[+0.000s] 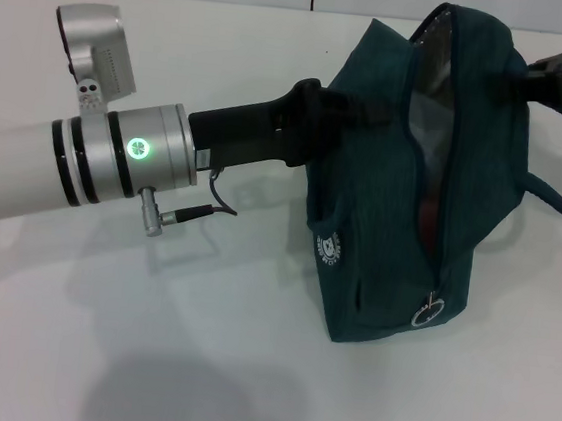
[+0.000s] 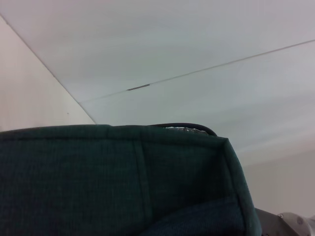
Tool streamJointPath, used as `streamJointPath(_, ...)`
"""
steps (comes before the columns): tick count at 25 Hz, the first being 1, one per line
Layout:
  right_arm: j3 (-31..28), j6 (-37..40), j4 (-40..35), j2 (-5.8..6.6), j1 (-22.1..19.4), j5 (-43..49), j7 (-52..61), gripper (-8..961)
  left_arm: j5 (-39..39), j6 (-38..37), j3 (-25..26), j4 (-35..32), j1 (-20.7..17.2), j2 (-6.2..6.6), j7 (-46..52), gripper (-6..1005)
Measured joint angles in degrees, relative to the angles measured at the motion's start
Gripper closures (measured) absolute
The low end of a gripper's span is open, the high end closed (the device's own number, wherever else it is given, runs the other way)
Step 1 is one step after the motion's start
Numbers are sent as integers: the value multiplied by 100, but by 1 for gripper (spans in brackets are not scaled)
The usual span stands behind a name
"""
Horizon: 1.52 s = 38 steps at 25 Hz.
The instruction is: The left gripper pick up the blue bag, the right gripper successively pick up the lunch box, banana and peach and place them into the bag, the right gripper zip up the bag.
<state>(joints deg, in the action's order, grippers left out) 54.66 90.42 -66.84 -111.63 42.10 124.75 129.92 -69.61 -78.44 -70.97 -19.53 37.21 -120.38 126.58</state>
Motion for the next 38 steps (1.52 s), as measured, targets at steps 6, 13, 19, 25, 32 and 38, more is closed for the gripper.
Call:
streamJointPath(6,36,248,78,-48,-2,-104,-395,754,24,5,4,20,20,0,-3,951)
streamJointPath(13,30,411,48,-123,-112,-75,-700,695,24,10,31,19,-1,7,-17,951)
streamJointPath(19,-207,461,-20,-82,-307,-463,-766,455,83,60,16,24,-27,7,-28,951)
streamJointPath(25,-616,585,-39,-47,-558,-1063,-1052,278,113,68,33,97,-34,7,-119,951)
streamJointPath(32,-796,1163,-288,73,-985,-1419,-1645,104,172,68,35,136,-110,14,-160,952)
streamJointPath(38,-1179,1977,-608,4,-1503,-2013,-2275,85,172,55,30,137,-170,15,-161,952)
